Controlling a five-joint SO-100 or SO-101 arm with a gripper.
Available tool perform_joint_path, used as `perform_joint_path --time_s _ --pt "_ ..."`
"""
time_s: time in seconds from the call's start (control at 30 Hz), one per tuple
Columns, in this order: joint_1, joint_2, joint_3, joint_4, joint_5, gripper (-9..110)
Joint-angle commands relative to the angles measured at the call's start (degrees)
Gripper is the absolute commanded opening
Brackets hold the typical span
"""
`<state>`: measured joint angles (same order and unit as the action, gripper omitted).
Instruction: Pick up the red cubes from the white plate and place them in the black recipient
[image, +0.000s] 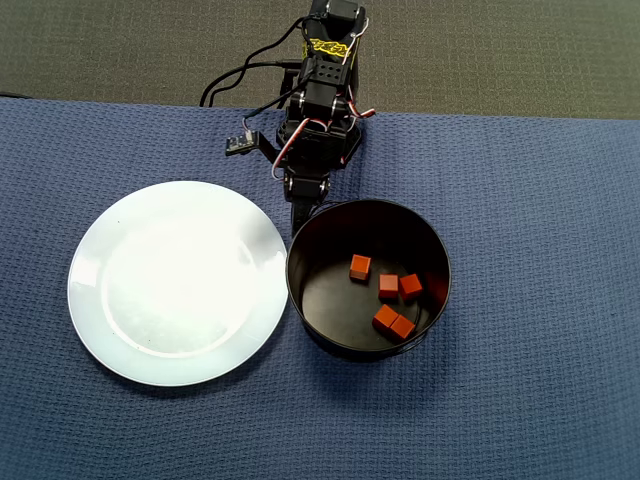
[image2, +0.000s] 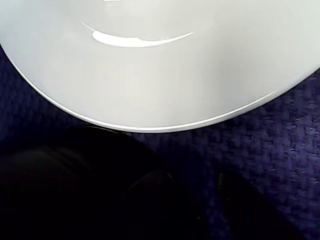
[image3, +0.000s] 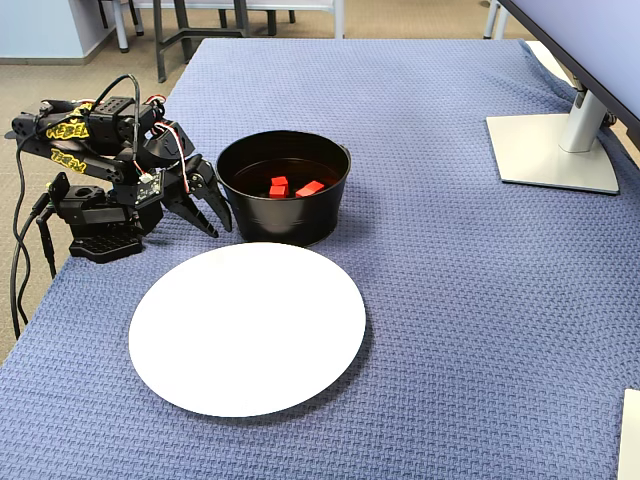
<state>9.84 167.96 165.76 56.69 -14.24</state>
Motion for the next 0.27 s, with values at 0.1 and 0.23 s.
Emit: perform_joint_path --time_s 0.1,0.23 --pt "-1.32 1.93 0.44 0.97 1.05 0" --pt "-1.14 2.11 0.44 1.05 1.23 0"
